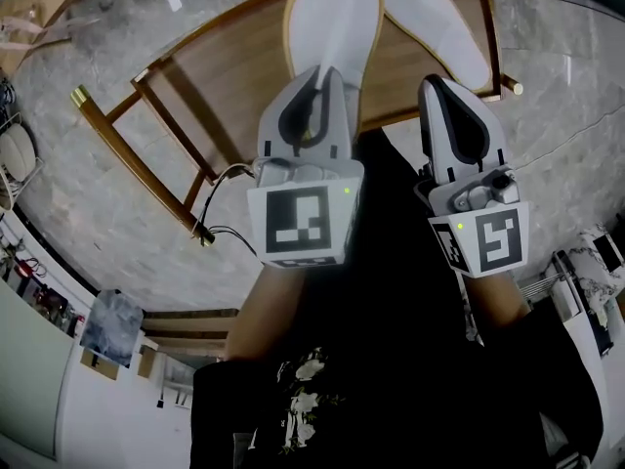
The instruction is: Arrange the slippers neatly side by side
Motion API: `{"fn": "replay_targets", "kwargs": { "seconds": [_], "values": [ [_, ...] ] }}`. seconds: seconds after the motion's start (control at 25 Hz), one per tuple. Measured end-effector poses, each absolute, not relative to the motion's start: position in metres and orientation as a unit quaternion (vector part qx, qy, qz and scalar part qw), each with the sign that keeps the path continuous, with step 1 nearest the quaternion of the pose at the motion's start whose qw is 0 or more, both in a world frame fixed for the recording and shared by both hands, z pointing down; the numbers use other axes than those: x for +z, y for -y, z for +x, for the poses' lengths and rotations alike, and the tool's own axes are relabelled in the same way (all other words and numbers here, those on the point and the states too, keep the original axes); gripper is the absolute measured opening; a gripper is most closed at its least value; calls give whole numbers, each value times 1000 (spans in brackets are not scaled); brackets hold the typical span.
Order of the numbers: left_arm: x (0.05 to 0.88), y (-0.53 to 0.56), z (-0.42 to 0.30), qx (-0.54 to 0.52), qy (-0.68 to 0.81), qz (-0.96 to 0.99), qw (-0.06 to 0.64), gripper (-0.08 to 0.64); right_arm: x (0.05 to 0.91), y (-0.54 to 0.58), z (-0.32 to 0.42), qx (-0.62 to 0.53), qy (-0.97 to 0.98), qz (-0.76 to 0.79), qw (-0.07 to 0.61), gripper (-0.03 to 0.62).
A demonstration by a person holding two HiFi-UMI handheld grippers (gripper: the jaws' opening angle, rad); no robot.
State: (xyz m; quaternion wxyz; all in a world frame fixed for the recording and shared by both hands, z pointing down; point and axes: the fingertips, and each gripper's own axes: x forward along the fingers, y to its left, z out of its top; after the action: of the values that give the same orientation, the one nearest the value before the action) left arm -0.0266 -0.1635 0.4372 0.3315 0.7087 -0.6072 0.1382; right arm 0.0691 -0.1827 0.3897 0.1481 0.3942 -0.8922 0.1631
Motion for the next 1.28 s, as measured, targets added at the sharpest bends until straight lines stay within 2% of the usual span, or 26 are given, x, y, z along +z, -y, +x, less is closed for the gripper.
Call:
{"fn": "replay_targets", "kwargs": {
  "seconds": [0.28,0.6,0.96,1.28],
  "values": [
    [451,142,-80,139,647,666,344,15,393,177,31,158,906,362,151,-2],
    [485,111,-114,113,675,607,403,15,397,169,2,141,915,338,171,-2],
    [521,117,-109,101,674,587,437,15,394,159,22,130,904,346,215,-2],
    [529,128,-108,108,680,587,426,15,388,150,32,137,900,360,205,-2]
  ]
}}
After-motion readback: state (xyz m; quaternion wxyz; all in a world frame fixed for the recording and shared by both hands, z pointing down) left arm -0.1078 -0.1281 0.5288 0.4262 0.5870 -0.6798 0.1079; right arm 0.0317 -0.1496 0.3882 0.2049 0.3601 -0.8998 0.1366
